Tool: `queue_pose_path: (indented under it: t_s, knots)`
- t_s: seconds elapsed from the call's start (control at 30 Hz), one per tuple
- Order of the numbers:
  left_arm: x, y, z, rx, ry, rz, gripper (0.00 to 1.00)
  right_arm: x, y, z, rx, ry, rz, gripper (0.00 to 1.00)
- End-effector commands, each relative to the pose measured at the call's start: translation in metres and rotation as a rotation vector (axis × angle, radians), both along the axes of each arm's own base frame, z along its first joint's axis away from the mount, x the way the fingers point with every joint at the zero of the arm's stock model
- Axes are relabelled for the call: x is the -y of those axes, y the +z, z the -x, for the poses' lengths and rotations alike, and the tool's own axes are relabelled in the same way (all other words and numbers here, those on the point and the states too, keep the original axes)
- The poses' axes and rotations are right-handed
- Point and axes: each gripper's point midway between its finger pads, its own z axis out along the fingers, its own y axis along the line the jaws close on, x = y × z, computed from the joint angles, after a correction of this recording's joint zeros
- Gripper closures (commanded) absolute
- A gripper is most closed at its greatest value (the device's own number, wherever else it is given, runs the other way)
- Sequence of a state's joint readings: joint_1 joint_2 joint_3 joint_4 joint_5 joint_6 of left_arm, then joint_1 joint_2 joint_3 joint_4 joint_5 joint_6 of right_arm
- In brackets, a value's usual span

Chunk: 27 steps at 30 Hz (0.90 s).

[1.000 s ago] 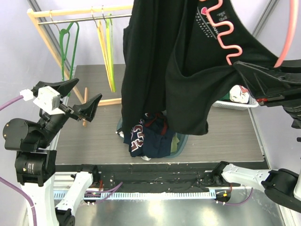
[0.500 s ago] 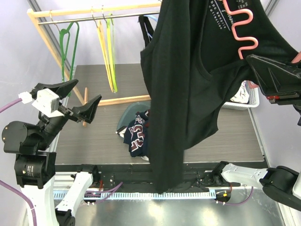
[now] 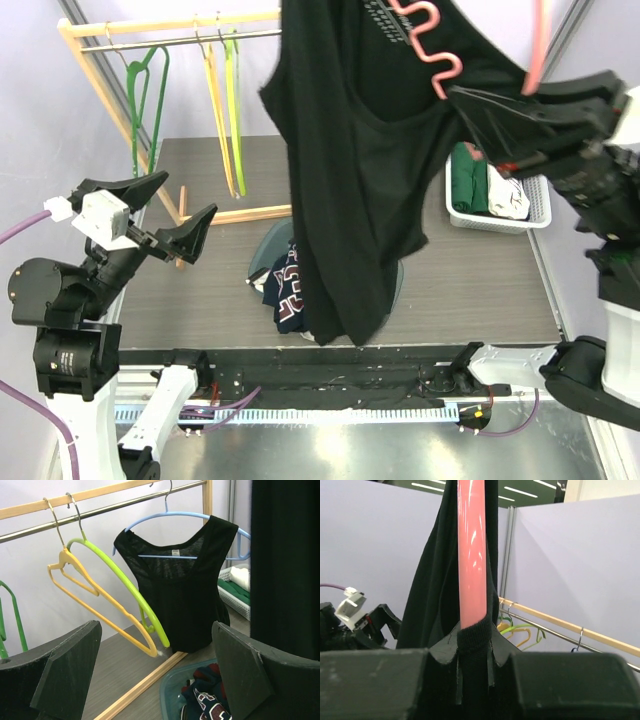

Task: Remove the tank top from the hanger
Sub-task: Pick up the hanger from the clothesline.

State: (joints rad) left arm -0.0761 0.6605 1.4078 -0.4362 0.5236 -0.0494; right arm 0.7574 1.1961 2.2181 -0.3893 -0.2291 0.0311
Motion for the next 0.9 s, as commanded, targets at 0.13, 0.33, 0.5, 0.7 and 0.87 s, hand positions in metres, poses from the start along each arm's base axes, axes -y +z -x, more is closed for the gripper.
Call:
queue_pose_path:
  t_s: [0.13, 0.33, 0.5, 0.7, 0.87]
  knots:
    - [-0.001, 0.012, 0.006, 0.061, 0.004, 0.003, 0.03, 0.009, 0.018, -0.008, 0.065, -0.076, -0.057, 0.99]
    - [0.001, 0.014, 0.011, 0.069, -0.010, 0.000, 0.04, 0.007, -0.008, -0.004, 0.018, -0.049, -0.006, 0.99]
    - [0.004, 0.020, 0.015, 0.085, -0.030, -0.005, 0.03, 0.004, -0.051, 0.009, -0.055, 0.012, 0.071, 0.99]
    - [0.024, 0.025, 0.040, 0.130, -0.179, -0.073, 0.05, -0.018, -0.124, 0.004, -0.202, 0.085, 0.235, 0.99]
    - [0.035, 0.026, 0.058, 0.154, -0.264, -0.111, 0.05, -0.031, -0.165, 0.008, -0.284, 0.160, 0.339, 0.99]
